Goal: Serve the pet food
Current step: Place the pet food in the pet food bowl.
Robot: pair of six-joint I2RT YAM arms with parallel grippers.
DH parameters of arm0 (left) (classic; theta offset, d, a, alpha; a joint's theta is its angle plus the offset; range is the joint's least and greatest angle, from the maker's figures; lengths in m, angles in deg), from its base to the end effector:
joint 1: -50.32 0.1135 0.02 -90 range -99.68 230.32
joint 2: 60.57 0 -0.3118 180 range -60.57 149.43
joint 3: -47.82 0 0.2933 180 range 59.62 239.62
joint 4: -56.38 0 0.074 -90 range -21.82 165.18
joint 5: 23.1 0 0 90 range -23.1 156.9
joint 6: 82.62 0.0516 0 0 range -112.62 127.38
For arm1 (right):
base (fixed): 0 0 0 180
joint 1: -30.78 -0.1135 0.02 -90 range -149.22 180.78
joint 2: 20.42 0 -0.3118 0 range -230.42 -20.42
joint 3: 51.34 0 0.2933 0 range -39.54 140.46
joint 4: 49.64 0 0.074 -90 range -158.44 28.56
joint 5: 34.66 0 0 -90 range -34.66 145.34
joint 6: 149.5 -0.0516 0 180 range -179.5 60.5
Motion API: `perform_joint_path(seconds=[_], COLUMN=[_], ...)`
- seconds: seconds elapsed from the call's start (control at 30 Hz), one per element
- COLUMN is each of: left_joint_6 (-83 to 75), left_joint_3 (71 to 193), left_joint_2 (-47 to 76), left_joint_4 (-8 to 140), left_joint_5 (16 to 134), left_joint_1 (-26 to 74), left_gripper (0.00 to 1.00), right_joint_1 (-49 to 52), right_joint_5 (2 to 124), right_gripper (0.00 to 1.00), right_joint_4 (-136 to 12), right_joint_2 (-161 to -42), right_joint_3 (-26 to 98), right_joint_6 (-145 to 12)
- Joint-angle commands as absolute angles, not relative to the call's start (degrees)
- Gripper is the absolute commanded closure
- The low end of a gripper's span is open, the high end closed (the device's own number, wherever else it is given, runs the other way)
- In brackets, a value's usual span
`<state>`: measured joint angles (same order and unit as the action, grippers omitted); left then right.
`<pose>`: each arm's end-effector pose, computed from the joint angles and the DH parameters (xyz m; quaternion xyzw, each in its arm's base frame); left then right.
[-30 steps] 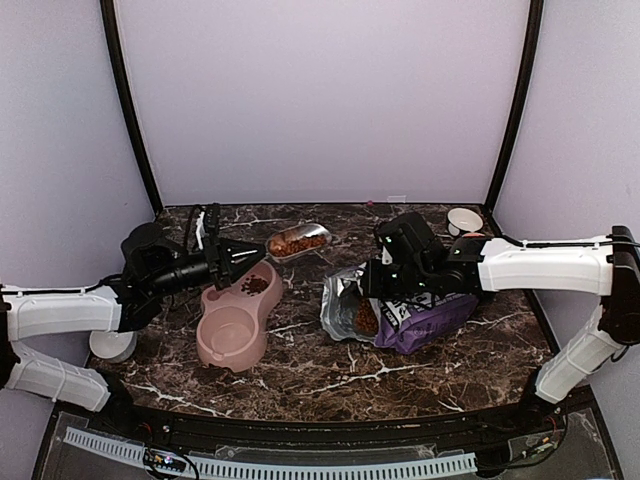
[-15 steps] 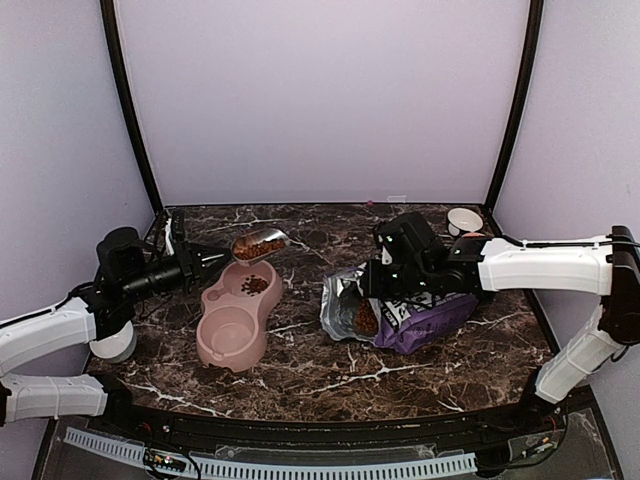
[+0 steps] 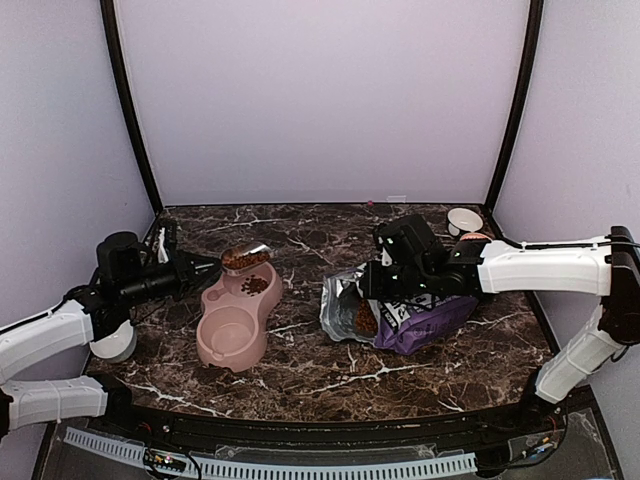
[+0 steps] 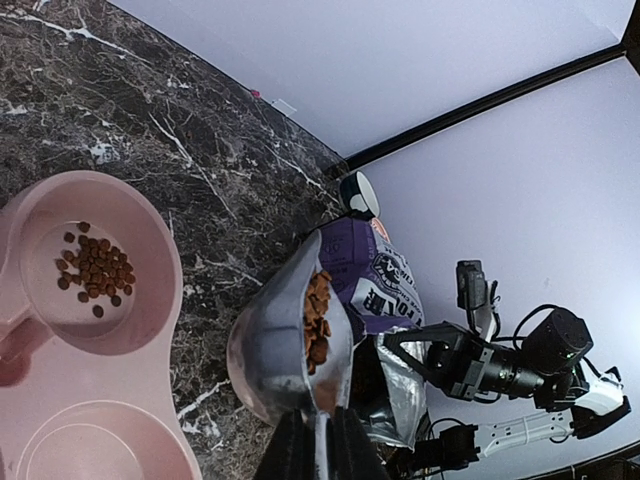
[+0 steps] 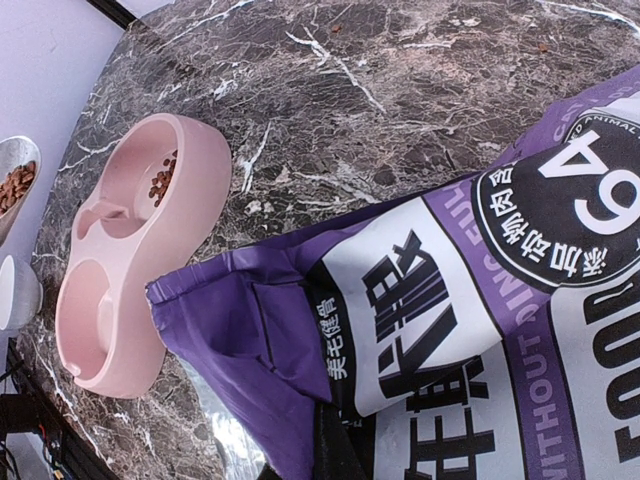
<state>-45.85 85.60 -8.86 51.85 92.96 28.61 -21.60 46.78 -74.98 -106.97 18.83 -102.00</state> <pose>0.2055 -0.1062 0.2680 -0.0615 0.7547 -0.5198 0.3955 0.2356 0.2931 0.2588 -0.0480 0.9093 0.2543 0.3260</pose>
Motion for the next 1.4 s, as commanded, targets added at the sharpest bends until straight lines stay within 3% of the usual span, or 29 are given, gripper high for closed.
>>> perform_joint_path(seconds=[0.0, 0.87, 1.37], left_joint_6=[-43.18, -38.6, -33.36], left_joint_3=[87.34, 87.96, 94.25], left_joint_2=[-10.02, -3.85, 0.2], left_joint_4=[54.51, 56.27, 66.11], left_joint_5=[92.57, 95.42, 90.82], left_joint_1=[30.29, 37.23, 37.23], left_gripper=[1.0, 1.0, 1.0], right_joint_1=[-20.02, -19.94, -19.93], right_joint_5=[42.86, 43.22, 42.71], right_gripper=[1.0, 1.0, 1.0], right_joint_4=[-75.48, -75.45, -75.54], right_joint_2=[-106.15, -107.1, -106.85], right_joint_3=[17.85, 17.36, 17.11], right_joint_6=[-101.34, -101.4, -101.35])
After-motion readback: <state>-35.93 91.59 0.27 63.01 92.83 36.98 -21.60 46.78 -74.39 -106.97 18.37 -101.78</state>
